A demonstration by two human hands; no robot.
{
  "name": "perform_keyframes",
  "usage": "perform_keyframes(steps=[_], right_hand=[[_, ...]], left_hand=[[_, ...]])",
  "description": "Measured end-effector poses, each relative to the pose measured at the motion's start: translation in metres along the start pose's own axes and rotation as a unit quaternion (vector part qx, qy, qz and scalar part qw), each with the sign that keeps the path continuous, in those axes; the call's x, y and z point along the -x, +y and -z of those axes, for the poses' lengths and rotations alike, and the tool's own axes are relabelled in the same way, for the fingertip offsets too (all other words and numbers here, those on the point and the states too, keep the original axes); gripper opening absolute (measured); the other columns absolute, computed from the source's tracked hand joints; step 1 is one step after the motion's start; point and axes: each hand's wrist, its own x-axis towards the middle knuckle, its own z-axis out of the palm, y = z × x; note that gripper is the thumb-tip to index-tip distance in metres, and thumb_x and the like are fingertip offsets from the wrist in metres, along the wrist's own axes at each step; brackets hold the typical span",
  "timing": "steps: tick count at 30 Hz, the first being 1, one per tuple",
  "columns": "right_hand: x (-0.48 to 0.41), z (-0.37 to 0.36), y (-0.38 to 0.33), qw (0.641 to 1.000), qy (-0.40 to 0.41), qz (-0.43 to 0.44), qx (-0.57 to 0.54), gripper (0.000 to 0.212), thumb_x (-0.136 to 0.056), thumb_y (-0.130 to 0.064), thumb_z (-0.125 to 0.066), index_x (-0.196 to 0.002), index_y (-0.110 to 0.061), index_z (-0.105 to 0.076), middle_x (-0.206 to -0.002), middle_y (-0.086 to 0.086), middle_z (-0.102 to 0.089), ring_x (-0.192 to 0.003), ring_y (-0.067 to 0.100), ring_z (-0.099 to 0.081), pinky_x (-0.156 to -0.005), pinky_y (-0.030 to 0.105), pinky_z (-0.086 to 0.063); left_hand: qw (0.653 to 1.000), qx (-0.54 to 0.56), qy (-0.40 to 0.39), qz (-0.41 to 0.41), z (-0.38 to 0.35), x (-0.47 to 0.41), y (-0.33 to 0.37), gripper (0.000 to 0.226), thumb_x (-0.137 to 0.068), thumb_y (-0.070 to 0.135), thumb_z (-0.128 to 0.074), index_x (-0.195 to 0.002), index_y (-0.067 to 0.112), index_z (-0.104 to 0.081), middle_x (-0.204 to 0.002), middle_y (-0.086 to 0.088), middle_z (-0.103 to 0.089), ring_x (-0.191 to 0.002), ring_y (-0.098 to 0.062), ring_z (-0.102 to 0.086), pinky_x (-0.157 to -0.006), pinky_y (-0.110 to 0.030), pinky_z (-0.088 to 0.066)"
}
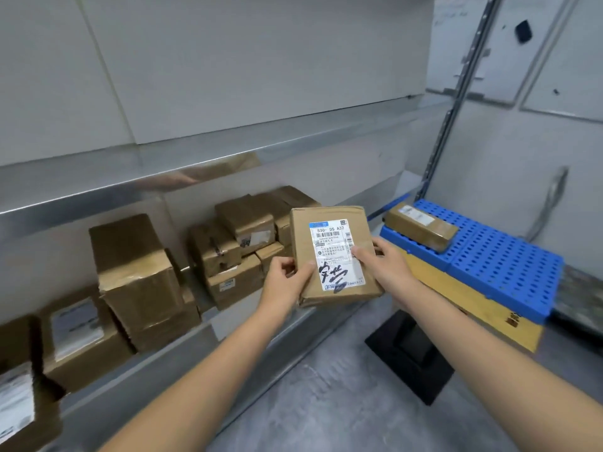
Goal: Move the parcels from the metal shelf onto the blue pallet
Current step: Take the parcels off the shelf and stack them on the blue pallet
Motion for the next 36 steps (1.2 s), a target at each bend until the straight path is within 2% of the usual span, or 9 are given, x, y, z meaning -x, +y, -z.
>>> perform_keyframes(steps=[4, 7, 11, 13, 18, 20, 25, 28, 36], right_hand=[[0.005, 0.028, 0.02, 0.999, 0.026, -0.028, -0.009, 0.024, -0.088, -0.035, -0.064, -0.11, -0.028, -0.062, -0.099, -0.017, -0.064, -0.09, 0.003, -0.062, -0.07, 0.026, -0.049], [0.003, 0.054, 0.029, 0.997, 0.054, -0.037, -0.031, 0.013, -0.088, -0.034, -0.063, -0.101, -0.034, -0.061, -0.094, -0.021, -0.062, -0.085, -0.001, -0.061, -0.062, 0.02, -0.045], [-0.009, 0.101, 0.043, 0.995, 0.082, -0.046, -0.041, 0.008, -0.087, -0.034, -0.064, -0.092, -0.037, -0.059, -0.097, -0.017, -0.065, -0.086, 0.003, -0.064, -0.065, 0.023, -0.049], [-0.019, 0.128, 0.05, 0.993, 0.094, -0.049, -0.043, 0.008, -0.087, -0.034, -0.064, -0.09, -0.038, -0.059, -0.093, -0.02, -0.063, -0.083, 0.001, -0.063, -0.061, 0.022, -0.046], [-0.05, 0.21, 0.077, 0.991, 0.106, -0.056, -0.057, 0.004, -0.087, -0.035, -0.065, -0.091, -0.036, -0.063, -0.093, -0.014, -0.069, -0.082, 0.006, -0.067, -0.063, 0.024, -0.051], [-0.065, 0.249, 0.09, 0.99, 0.108, -0.063, -0.06, 0.009, -0.087, -0.034, -0.064, -0.096, -0.033, -0.066, -0.095, -0.011, -0.071, -0.085, 0.01, -0.068, -0.068, 0.029, -0.054], [-0.099, 0.35, 0.126, 0.987, 0.131, -0.073, -0.058, 0.009, -0.089, -0.034, -0.063, -0.096, -0.03, -0.067, -0.09, -0.012, -0.072, -0.075, 0.011, -0.07, -0.055, 0.032, -0.055], [-0.119, 0.403, 0.152, 0.985, 0.158, -0.063, -0.033, 0.017, -0.089, -0.033, -0.063, -0.104, -0.024, -0.063, -0.097, -0.011, -0.068, -0.078, 0.003, -0.064, -0.057, 0.023, -0.047], [-0.147, 0.508, 0.204, 0.975, 0.212, -0.061, 0.002, 0.007, -0.086, -0.025, -0.067, -0.092, -0.025, -0.063, -0.089, -0.009, -0.065, -0.077, 0.003, -0.06, -0.064, 0.022, -0.042]], left_hand=[[0.999, -0.017, -0.03, 0.005, -0.032, 0.0, -0.009, 0.04, -0.086, 0.032, -0.071, -0.112, 0.008, -0.055, -0.107, -0.003, -0.066, -0.089, -0.007, -0.062, -0.072, -0.013, -0.049], [0.998, -0.008, -0.064, 0.016, -0.062, -0.009, -0.006, 0.039, -0.084, 0.034, -0.073, -0.109, 0.011, -0.055, -0.108, -0.005, -0.066, -0.099, -0.017, -0.065, -0.089, -0.034, -0.052], [0.995, -0.032, -0.096, -0.014, -0.116, -0.019, 0.0, 0.032, -0.085, 0.038, -0.071, -0.104, 0.018, -0.055, -0.099, 0.008, -0.064, -0.084, 0.007, -0.059, -0.063, -0.009, -0.044], [0.993, -0.037, -0.11, -0.021, -0.146, -0.025, 0.002, 0.029, -0.085, 0.038, -0.07, -0.101, 0.02, -0.053, -0.098, 0.01, -0.064, -0.08, 0.01, -0.059, -0.059, -0.005, -0.043], [0.992, -0.027, -0.12, -0.026, -0.24, -0.038, 0.014, 0.033, -0.084, 0.043, -0.07, -0.102, 0.019, -0.054, -0.102, 0.005, -0.068, -0.084, 0.002, -0.065, -0.069, -0.016, -0.047], [0.991, -0.028, -0.124, -0.037, -0.284, -0.041, 0.02, 0.034, -0.085, 0.047, -0.068, -0.1, 0.02, -0.055, -0.1, 0.007, -0.067, -0.08, 0.008, -0.064, -0.065, -0.011, -0.046], [0.989, -0.036, -0.14, -0.036, -0.4, -0.043, 0.034, 0.039, -0.084, 0.055, -0.064, -0.102, 0.021, -0.054, -0.101, 0.009, -0.066, -0.09, -0.001, -0.064, -0.072, -0.02, -0.048], [0.987, -0.037, -0.151, -0.038, -0.461, -0.043, 0.04, 0.039, -0.086, 0.052, -0.064, -0.105, 0.019, -0.054, -0.104, 0.007, -0.064, -0.095, -0.005, -0.063, -0.08, -0.026, -0.051], [0.979, -0.044, -0.198, -0.03, -0.586, -0.044, 0.042, 0.042, -0.088, 0.053, -0.061, -0.108, 0.018, -0.051, -0.106, 0.008, -0.061, -0.092, -0.005, -0.062, -0.07, -0.024, -0.049]])
